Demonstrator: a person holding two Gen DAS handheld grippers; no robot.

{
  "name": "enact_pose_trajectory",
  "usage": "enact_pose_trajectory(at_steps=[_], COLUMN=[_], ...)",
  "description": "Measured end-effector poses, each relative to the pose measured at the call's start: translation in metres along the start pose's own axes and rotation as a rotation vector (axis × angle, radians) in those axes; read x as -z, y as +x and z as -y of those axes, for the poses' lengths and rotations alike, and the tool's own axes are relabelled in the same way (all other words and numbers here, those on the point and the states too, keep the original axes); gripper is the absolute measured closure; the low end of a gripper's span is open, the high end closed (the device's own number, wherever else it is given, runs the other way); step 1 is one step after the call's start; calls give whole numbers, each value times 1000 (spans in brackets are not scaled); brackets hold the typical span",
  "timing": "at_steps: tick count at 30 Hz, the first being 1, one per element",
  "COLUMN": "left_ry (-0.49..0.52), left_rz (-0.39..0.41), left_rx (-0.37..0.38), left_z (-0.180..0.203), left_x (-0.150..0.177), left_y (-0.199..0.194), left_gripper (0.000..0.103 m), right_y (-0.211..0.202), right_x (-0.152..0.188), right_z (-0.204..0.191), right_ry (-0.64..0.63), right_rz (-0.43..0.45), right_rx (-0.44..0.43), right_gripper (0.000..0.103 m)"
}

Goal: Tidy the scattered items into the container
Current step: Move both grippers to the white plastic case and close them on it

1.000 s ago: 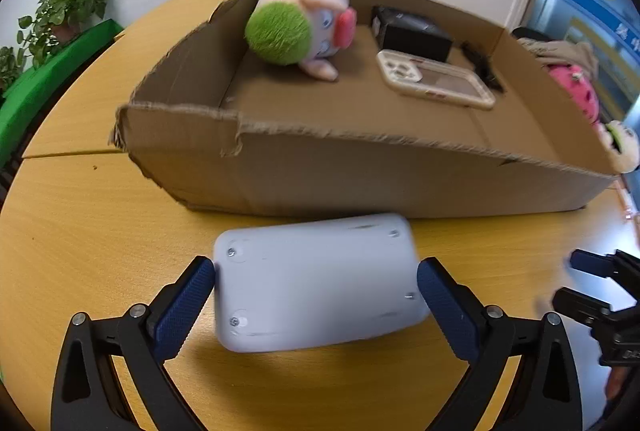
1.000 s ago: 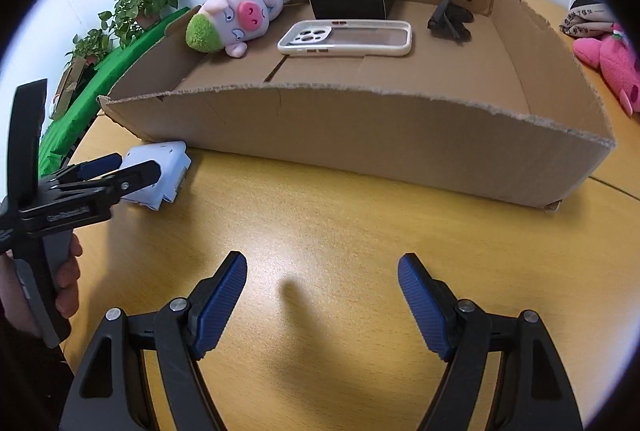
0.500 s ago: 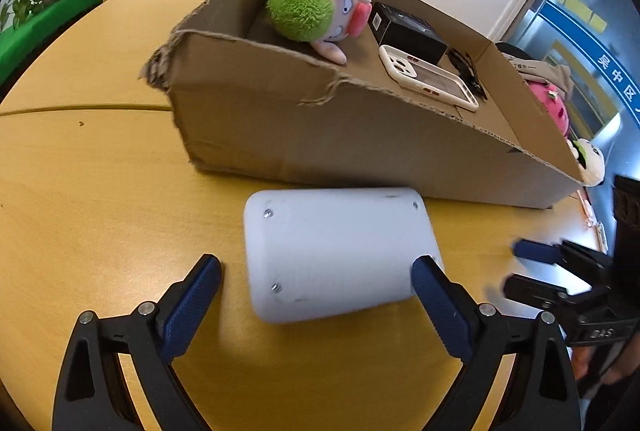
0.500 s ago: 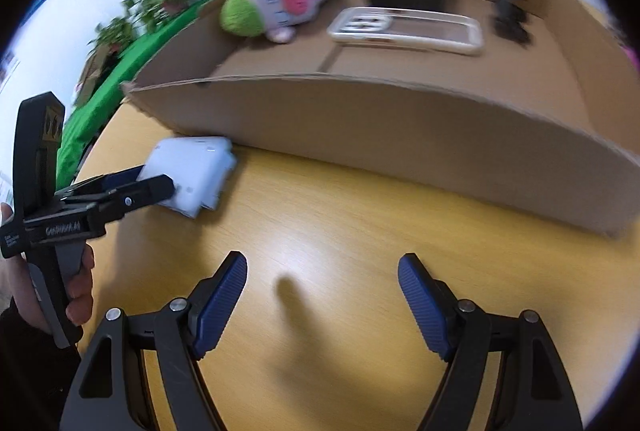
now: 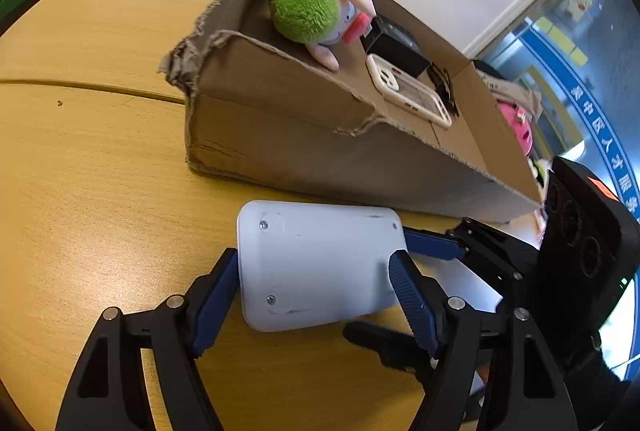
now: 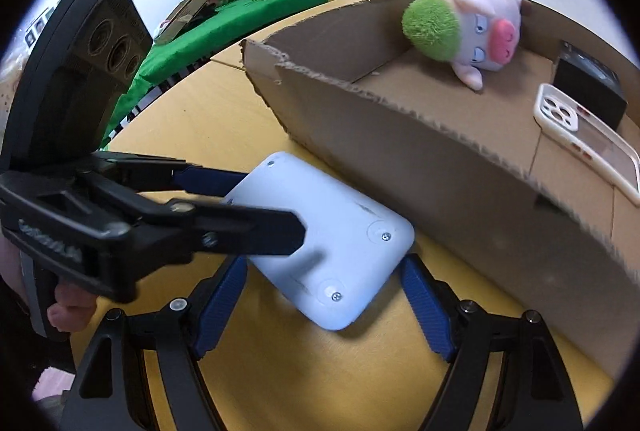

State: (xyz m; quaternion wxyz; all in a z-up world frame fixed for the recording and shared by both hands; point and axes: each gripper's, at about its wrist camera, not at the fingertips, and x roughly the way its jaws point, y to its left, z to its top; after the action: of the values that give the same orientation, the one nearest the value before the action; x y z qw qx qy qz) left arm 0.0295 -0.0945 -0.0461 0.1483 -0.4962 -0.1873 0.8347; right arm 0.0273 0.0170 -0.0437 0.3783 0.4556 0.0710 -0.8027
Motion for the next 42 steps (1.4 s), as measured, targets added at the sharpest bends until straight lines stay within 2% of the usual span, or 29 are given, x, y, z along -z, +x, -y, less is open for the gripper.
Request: enact_pose_trajectory(at_steps=[3, 5, 7, 8, 9, 11, 16, 20, 24, 28, 30, 33, 39, 42], left_ry=[37, 72, 106, 119, 134, 142, 26, -79, -113, -116, -106, -99, -115, -128], left_rz=[-13, -29, -55, -68, -81, -96, -109, -127, -140, -144, -141, -136, -130, -136], left_rx=[2, 5, 49, 77, 92, 65, -22, -21, 0, 52, 54, 40, 22, 40], left_z=[5, 10, 19, 23, 27, 32, 15, 10, 21, 33, 39, 41, 37, 34], left_x=[-1, -1, -4, -6, -7, -8, 0, 16, 23, 19, 17, 15, 16, 17], left_y=[1, 3, 11, 15, 19, 20, 4, -7, -2, 7, 11, 13, 15, 16], left_gripper=[24, 24, 24, 24, 24, 25, 23, 19, 19, 19, 19, 26, 56, 60], right_y=[-11, -21, -29, -32, -37, -44, -56, -47, -25, -18, -18, -20, -27, -30], right_x=[18, 36, 52, 58, 64, 68, 61, 42, 25, 26, 31, 36, 46, 50], right_z=[-10, -25, -41, -45, -46, -37, 6, 16, 10, -10, -18, -22, -23, -23], right_ry=[23, 4, -32, -42, -40, -2, 101, 50, -18, -102, -119, -95, -15, 14], right_rz=[-2, -25, -58, -68, -73, -71, -51, -65, -92, -110, -104, -87, -52, -41], right_rx=[-36, -96, -176, -187, -179, -145, -24, -23, -64, -10, 34, 75, 128, 138], right_gripper=[24, 26, 32, 33, 33, 33, 32, 32, 30, 29, 31, 33, 33, 33])
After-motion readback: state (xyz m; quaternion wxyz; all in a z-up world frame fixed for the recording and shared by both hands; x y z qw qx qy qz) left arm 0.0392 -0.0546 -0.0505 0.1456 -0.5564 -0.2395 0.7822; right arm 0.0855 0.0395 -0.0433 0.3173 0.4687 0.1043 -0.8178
